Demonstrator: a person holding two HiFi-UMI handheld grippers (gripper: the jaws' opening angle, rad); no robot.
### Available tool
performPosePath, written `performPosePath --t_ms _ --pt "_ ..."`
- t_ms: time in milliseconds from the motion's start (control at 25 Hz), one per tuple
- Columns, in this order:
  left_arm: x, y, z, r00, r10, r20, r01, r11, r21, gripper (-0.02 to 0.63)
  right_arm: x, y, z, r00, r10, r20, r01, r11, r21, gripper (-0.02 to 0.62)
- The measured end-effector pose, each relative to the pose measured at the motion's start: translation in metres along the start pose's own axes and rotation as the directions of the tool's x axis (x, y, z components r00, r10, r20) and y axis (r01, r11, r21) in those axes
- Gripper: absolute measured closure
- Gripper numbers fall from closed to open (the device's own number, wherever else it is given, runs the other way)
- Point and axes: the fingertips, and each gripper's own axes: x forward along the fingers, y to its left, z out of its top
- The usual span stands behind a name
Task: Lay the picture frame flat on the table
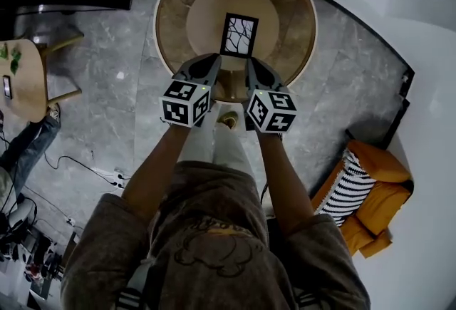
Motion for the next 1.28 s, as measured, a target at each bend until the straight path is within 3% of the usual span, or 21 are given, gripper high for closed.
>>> performPosePath --t_ms 520,1000,1280 --pt "-0.097 -0.073 0.048 0.996 -0.033 0.077 0.025 0.994 0.102 0.589 -0.118 0.047 0.041 0.992 0.053 0.118 -0.048 0.998 -0.050 0.575" --pt "-0.172 -0.142 0.046 0.991 -0.064 0.121 0.044 0.986 0.164 0.589 -0.212 0.085 0.057 0.967 0.146 0.208 -0.123 0.985 -0.121 0.575" --pt "-0.211 -0.155 0.047 0.986 -0.067 0.155 0.030 0.972 0.233 0.589 -0.246 0.102 0.051 0.956 0.179 0.234 -0.141 0.975 -0.169 0.575"
